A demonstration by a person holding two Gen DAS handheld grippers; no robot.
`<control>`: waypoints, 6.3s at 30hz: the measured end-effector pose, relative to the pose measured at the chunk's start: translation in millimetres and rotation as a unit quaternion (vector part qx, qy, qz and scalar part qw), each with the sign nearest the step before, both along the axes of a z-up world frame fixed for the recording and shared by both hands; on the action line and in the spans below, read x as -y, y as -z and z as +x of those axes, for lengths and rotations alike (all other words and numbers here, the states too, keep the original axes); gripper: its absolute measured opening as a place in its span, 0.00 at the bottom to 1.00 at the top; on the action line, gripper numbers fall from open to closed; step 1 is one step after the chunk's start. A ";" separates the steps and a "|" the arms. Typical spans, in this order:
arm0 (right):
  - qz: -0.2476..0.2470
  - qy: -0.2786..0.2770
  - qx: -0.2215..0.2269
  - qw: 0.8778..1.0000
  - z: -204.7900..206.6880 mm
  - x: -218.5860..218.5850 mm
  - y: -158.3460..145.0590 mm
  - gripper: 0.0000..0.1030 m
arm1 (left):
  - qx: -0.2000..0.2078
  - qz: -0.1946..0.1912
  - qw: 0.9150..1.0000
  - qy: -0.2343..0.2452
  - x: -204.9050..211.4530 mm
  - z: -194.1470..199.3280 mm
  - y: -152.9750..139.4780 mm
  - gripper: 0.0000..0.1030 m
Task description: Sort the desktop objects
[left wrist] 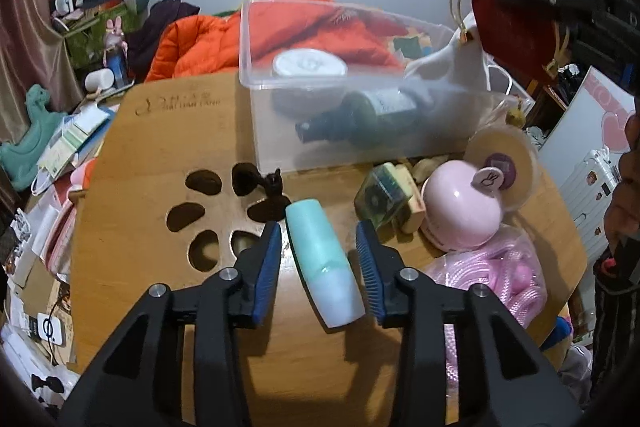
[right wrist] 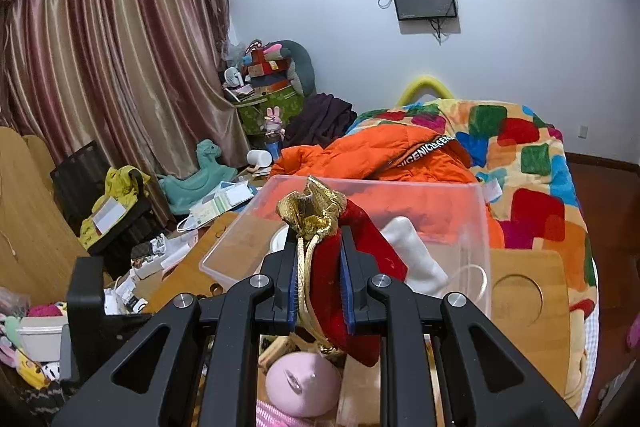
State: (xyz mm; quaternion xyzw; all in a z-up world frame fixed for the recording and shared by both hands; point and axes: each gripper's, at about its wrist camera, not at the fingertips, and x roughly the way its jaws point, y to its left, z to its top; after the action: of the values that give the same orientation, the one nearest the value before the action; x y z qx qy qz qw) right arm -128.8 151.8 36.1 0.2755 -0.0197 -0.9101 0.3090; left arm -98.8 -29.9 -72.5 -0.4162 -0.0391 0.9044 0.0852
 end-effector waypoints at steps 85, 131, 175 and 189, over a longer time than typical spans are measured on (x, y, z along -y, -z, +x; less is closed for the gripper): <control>0.075 -0.041 0.085 0.993 -37.2 60.9 62.3 0.42 | -0.060 0.002 0.997 -0.057 32.9 10.5 -45.7 0.23; 0.068 0.081 0.061 0.992 42.8 -51.5 71.0 0.60 | -0.074 0.005 0.997 0.007 5.2 -29.7 -74.5 0.19; 0.008 0.092 0.096 0.991 31.8 -66.7 104.0 0.64 | -0.014 0.015 0.999 0.026 -20.8 -20.7 -14.1 0.24; -0.013 0.095 0.096 0.991 40.0 -72.2 96.0 0.61 | -0.027 0.024 0.999 0.009 -4.1 -6.8 -20.7 0.23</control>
State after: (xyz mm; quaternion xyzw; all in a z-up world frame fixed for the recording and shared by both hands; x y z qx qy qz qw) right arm -88.7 224.0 -59.9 0.3549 -0.0869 -0.9042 0.2212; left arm -105.6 -25.7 -51.8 -0.3901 -0.0552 0.9132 0.1042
